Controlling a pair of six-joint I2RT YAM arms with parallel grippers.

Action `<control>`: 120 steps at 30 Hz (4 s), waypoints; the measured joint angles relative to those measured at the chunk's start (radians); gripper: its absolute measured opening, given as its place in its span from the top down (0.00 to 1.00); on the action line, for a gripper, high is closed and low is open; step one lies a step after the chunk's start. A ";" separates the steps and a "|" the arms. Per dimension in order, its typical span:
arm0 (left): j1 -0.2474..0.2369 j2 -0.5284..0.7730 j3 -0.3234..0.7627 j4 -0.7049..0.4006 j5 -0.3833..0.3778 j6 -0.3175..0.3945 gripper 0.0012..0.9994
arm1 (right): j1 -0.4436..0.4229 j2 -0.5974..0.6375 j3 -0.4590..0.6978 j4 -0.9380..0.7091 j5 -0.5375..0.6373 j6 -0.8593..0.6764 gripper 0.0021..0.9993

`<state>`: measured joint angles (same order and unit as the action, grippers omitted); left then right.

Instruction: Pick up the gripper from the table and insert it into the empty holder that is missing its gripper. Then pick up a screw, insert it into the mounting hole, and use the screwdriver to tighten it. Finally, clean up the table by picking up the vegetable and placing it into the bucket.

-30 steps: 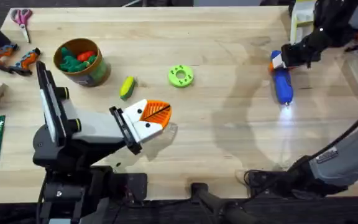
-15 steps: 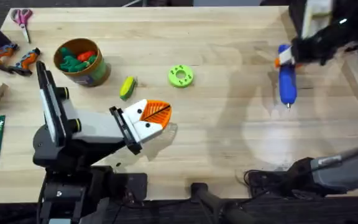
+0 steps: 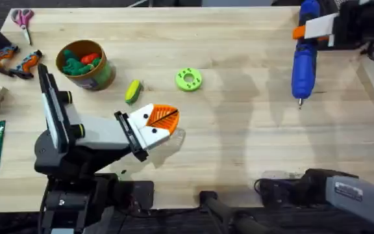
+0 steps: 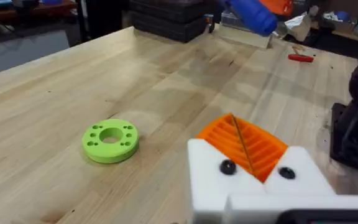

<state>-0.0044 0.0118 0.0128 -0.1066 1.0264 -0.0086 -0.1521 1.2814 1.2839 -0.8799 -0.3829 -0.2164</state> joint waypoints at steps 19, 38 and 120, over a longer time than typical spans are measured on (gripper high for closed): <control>0.000 0.000 0.000 0.000 0.000 0.000 0.99 | 0.247 -0.615 -0.186 0.127 0.004 0.215 0.98; 0.000 0.000 0.000 0.000 0.000 0.000 0.99 | 0.337 -0.232 -0.467 1.311 -0.488 0.441 0.98; 0.000 0.000 0.000 0.000 0.000 0.000 0.99 | 0.959 0.067 -0.467 1.824 -0.276 0.415 0.98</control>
<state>-0.0043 0.0119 0.0128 -0.1066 1.0267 -0.0086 0.8070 1.3489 0.8165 0.9439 -0.6594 0.1987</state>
